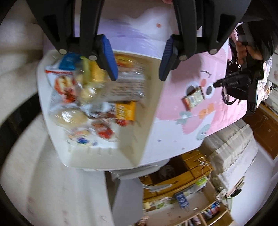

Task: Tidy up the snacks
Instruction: 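Grasp the wafer packet with the right tool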

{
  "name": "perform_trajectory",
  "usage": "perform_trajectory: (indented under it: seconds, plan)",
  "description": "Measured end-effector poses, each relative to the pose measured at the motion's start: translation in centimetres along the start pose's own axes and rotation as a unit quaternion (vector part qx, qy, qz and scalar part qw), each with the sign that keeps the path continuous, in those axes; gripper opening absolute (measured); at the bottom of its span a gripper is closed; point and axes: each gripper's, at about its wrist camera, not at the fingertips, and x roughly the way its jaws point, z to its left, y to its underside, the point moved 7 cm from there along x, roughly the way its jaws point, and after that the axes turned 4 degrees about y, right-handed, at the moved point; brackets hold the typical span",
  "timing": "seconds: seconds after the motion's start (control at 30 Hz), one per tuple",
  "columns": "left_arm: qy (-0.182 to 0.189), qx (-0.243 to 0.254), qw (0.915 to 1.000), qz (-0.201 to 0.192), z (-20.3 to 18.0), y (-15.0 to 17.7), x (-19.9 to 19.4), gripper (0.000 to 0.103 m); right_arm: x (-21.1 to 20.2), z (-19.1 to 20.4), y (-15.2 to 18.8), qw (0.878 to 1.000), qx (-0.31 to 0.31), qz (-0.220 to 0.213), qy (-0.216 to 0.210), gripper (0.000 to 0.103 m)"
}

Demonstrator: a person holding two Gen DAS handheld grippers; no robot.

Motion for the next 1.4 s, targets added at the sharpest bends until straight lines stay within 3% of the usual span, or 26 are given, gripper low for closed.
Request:
perform_trajectory:
  seconds: [0.17,0.23,0.53,1.0,1.23,1.4]
  plan:
    - [0.008,0.042,0.9991,0.004,0.6,0.5,-1.3,0.037,1.1,4.7,-0.9,1.0,-0.016,-0.012,-0.02,0.057]
    - [0.007,0.056,0.9984,0.003,1.2,0.4,-2.1,0.049,1.7,6.6,-1.2,0.999,-0.026,-0.012,-0.024,0.059]
    - [0.014,0.091,0.9958,-0.006,4.1,-1.9,-4.3,0.079,6.0,15.1,-2.1,0.995,-0.095,-0.026,-0.036,0.069]
    - [-0.003,0.15,0.988,0.034,7.6,-2.8,-3.0,0.079,17.5,22.9,-1.2,0.982,-0.19,0.008,-0.013,0.073]
    - [-0.004,0.149,0.9879,0.044,8.8,-3.5,-2.1,0.079,20.9,24.1,-0.7,0.971,-0.236,0.044,0.015,0.074]
    - [0.003,0.148,0.9876,0.054,9.0,-3.6,-1.5,0.079,21.9,23.7,-0.8,0.966,-0.252,0.046,0.035,0.074]
